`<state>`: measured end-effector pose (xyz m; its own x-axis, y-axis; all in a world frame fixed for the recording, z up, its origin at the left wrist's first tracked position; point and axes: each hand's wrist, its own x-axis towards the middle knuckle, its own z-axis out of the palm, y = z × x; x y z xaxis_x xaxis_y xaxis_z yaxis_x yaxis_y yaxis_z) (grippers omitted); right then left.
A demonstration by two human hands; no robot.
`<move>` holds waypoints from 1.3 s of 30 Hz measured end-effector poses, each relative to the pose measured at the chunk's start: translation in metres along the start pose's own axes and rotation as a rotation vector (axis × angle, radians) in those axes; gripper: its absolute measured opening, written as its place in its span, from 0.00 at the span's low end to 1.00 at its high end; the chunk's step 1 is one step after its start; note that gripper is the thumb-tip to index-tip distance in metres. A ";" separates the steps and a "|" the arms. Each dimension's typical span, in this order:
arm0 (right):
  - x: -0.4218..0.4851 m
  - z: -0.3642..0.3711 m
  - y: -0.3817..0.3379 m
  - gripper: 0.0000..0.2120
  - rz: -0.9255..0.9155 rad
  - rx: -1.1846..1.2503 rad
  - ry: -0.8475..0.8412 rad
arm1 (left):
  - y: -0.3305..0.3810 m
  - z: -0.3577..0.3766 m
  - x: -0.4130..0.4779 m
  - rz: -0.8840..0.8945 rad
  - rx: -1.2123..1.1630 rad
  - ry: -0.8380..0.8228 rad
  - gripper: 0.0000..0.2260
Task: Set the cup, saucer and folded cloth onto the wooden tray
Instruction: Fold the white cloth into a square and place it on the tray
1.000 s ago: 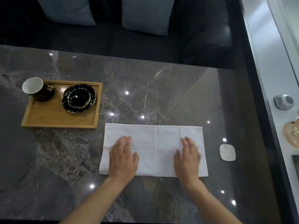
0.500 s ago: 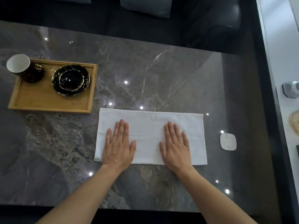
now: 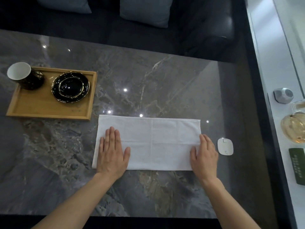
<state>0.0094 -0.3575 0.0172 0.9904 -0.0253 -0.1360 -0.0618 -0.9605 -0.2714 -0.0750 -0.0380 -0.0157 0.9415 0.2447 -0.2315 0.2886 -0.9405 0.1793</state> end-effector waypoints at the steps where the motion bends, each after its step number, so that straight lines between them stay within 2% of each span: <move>1: -0.007 -0.005 0.004 0.24 0.078 -0.014 -0.002 | 0.008 -0.002 0.001 0.018 -0.014 -0.002 0.36; 5: -0.029 -0.011 0.012 0.16 0.311 -0.034 -0.110 | 0.051 -0.001 0.006 0.148 -0.056 -0.063 0.36; 8: -0.030 -0.014 0.010 0.14 0.450 0.101 -0.178 | 0.080 0.009 0.009 0.251 -0.021 -0.109 0.34; 11: -0.027 -0.013 0.011 0.14 0.546 0.223 -0.212 | 0.090 0.017 0.013 0.282 0.034 -0.149 0.34; 16: -0.021 -0.010 0.020 0.11 0.567 0.254 -0.312 | 0.088 0.021 0.017 0.292 0.079 -0.141 0.34; 20: -0.015 -0.024 0.020 0.13 0.566 0.413 -0.233 | 0.093 0.019 0.026 0.295 0.078 -0.148 0.34; 24: -0.019 -0.050 0.001 0.10 0.438 0.593 -0.060 | 0.101 0.008 0.030 0.252 -0.014 -0.171 0.34; 26: -0.025 -0.061 -0.019 0.07 0.351 0.661 -0.016 | 0.112 -0.007 0.038 0.192 -0.272 -0.114 0.31; 28: -0.034 -0.066 -0.044 0.06 0.251 0.731 -0.039 | 0.127 -0.029 0.055 0.085 -0.642 -0.095 0.27; 30: -0.043 -0.065 -0.072 0.06 0.169 0.752 -0.076 | 0.140 -0.056 0.078 -0.053 -0.946 -0.194 0.26; 33: -0.057 -0.058 -0.115 0.06 0.060 0.715 -0.078 | 0.143 -0.092 0.113 -0.159 -1.218 -0.285 0.25; 36: -0.068 -0.045 -0.152 0.07 -0.027 0.674 -0.108 | 0.120 -0.108 0.134 -0.199 -1.174 -0.212 0.20; 39: -0.078 -0.028 -0.179 0.07 -0.061 0.641 -0.149 | 0.081 -0.109 0.147 -0.275 -1.067 -0.163 0.10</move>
<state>-0.0529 -0.1913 0.1031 0.9696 0.1065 -0.2203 -0.1133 -0.6026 -0.7900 0.1060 -0.0521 0.0685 0.8113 0.3058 -0.4984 0.5589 -0.1552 0.8146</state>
